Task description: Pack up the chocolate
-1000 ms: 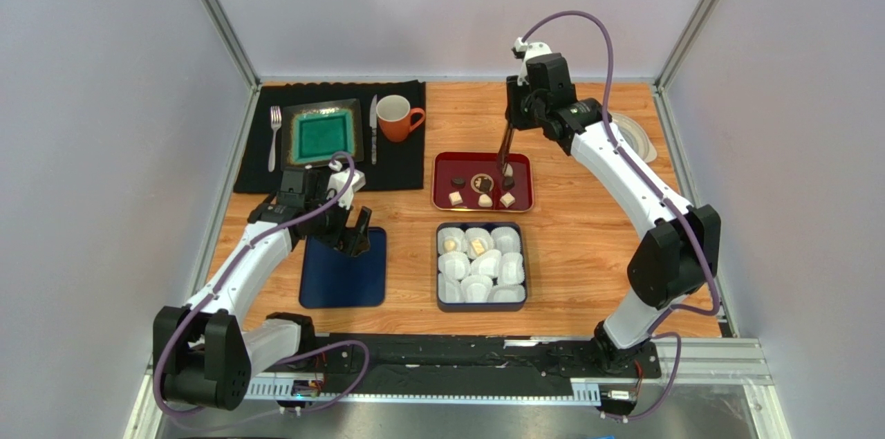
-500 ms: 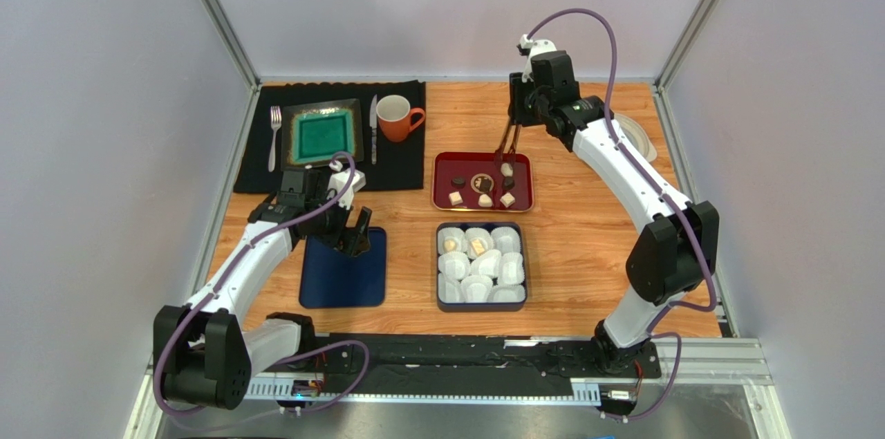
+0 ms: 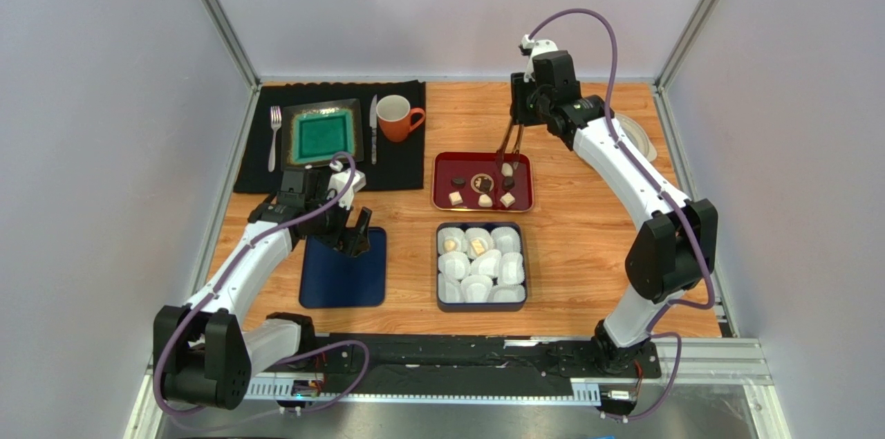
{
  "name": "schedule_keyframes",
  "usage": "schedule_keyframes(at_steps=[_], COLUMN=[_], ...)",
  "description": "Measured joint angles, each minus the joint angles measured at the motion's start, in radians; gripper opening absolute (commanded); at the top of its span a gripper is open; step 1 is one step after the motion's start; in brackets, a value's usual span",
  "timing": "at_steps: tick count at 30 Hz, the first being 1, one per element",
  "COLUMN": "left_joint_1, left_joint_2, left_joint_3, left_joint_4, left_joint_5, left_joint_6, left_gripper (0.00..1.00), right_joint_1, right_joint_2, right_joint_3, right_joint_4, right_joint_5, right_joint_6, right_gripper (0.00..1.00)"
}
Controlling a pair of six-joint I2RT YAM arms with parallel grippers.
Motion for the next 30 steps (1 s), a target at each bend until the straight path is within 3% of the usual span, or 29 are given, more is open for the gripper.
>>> schedule_keyframes(at_steps=[23, 30], left_joint_1=[0.000, 0.000], left_joint_2=[0.000, 0.000], left_joint_3=[0.019, 0.019], left_joint_4=[-0.013, -0.015], left_joint_5=[0.000, 0.000], left_joint_6=[0.005, 0.005], left_gripper=[0.99, 0.99], right_joint_1=[-0.018, -0.019], right_joint_2=[0.029, 0.034], right_joint_3=[-0.031, -0.031], right_joint_4=[0.048, 0.060], right_joint_5=[-0.027, -0.026], right_joint_6=[0.012, 0.011], right_gripper=[0.36, 0.23])
